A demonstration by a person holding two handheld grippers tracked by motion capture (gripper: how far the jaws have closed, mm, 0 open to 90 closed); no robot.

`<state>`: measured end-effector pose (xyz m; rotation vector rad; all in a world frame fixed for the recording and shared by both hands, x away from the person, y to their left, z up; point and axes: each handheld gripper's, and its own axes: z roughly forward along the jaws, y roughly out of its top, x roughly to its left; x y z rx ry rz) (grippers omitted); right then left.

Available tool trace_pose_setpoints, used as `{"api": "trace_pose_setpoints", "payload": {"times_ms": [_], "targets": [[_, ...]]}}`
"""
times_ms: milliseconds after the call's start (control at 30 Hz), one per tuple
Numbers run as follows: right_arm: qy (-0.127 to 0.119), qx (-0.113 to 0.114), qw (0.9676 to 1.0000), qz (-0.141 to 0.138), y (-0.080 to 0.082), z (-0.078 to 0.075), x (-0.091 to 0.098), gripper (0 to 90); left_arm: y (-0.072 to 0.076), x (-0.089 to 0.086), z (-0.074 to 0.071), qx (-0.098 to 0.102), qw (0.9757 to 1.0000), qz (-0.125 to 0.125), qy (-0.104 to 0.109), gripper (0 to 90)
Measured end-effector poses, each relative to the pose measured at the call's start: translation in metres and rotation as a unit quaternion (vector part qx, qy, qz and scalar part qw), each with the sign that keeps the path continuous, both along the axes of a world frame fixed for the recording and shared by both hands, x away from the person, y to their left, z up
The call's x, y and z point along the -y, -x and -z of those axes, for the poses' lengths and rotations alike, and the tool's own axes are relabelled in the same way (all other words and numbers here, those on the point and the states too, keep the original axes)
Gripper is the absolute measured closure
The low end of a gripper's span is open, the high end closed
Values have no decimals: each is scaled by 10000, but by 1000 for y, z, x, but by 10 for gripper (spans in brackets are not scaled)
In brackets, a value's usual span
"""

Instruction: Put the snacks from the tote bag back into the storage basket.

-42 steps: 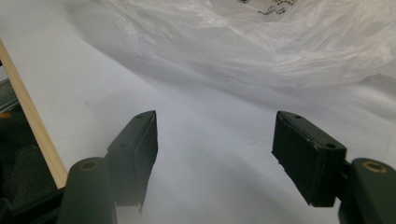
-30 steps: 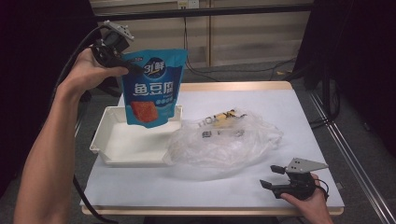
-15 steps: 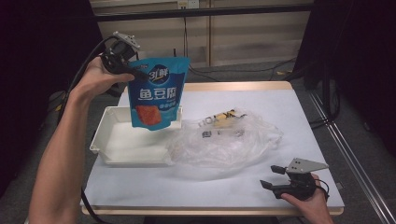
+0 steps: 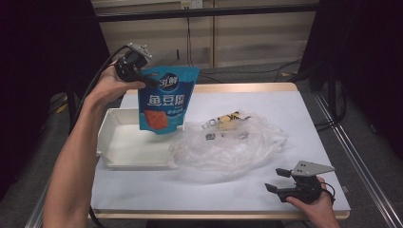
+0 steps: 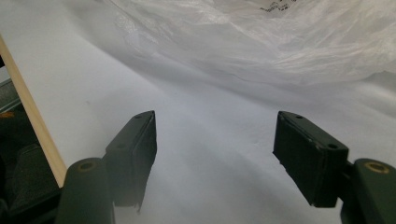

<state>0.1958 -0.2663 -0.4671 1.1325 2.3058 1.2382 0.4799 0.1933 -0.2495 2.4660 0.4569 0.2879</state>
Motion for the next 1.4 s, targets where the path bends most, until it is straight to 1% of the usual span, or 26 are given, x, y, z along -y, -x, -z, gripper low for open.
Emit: {"api": "trace_pose_setpoints", "payload": {"times_ms": [67, 100, 233, 267, 333, 433, 533, 633, 667, 733, 767, 800, 833, 867, 967, 1000, 1033, 1067, 1100, 1133, 1167, 1200, 1233, 1267, 1333, 1400], "targets": [[-7, 1, 10000, 6, 0, 0, 0, 301, -1, -3, 3, -11, 10000, 51, 4, 900], [-5, -4, 10000, 9, 0, 0, -1, 301, -1, -4, 5, 12, 10000, 12, 18, 900], [0, -23, 10000, -7, 0, 0, -1, 301, -3, -8, 15, -75, 9999, 40, -84, 900], [6, -20, 10000, -3, 0, 0, -1, 301, -4, -8, 18, -31, 10000, 6, -81, 900], [13, -32, 10000, -19, 0, 0, -1, 301, -5, -12, 19, -40, 10000, 21, 88, 900], [19, -46, 10000, -18, 0, 1, -1, 301, -6, -12, 22, 7, 10000, -11, 59, 900], [23, -29, 10000, -27, 0, 1, -1, 301, -5, -15, 23, -26, 10000, -87, -13, 900], [19, -22, 10000, -36, 0, 0, -2, 301, -4, -20, 24, -25, 9997, -171, -198, 898], [18, -21, 10000, -25, 0, 0, -2, 301, -3, -21, 25, 1, 9995, -223, -210, 896], [33, -16, 10000, -27, 0, 0, -2, 301, -2, -24, 25, -66, 9991, -244, -335, 892], [36, -15, 10000, -34, 0, 1, -2, 301, -2, -25, 26, -71, 9990, -285, -328, 886], [35, -23, 10000, -29, 0, 1, -2, 301, -3, -27, 26, -107, 9988, -246, -412, 884], [42, -13, 10000, -38, -1, 1, -2, 301, -3, -29, 26, -93, 9988, -302, -378, 883], [38, -29, 10000, -27, -1, 1, -3, 301, -3, -30, 26, -87, 9987, -294, -401, 883], [40, -36, 10000, -33, -1, 1, -3, 301, -3, -29, 25, -147, 9984, -262, -473, 879], [45, -35, 10000, -35, -1, 1, -3, 301, -3, -28, 24, -149, 9981, -227, -560, 873], [47, -37, 10000, -33, -1, 1, -3, 301, -2, -26, 24, -183, 9978, -271, -576, 863], [48, -35, 10000, -36, -1, 1, -3, 300, -2, -23, 23, -116, 9971, -286, -698, 854], [43, -37, 10000, -34, -1, 1, -3, 300, -2, -22, 21, -115, 9965, -264, -779, 846], [42, -40, 10000, -44, -1, 1, -3, 301, -1, -20, 21, -117, 9962, -335, -801, 834], [42, -41, 10000, -37, -1, 1, -3, 300, -3, -19, 20, -155, 9957, -339, -847, 817], [39, -43, 10000, -42, -1, 1, -3, 301, -3, -17, 20, -250, 9955, -399, -825, 818], [42, -51, 10000, -43, -1, 1, -3, 300, -4, -17, 19, -264, 9947, -353, -925, 817], [41, -49, 10000, -45, -1, 1, -2, 300, -4, -15, 18, -257, 9939, -439, -980, 806], [36, -45, 10000, -41, 0, 1, -2, 300, -5, -12, 16, -269, 9924, -423, -1120, 777], [30, -54, 10000, -30, 0, 1, -2, 299, -7, -9, 14, -251, 9893, -408, -1377, 746]]}}
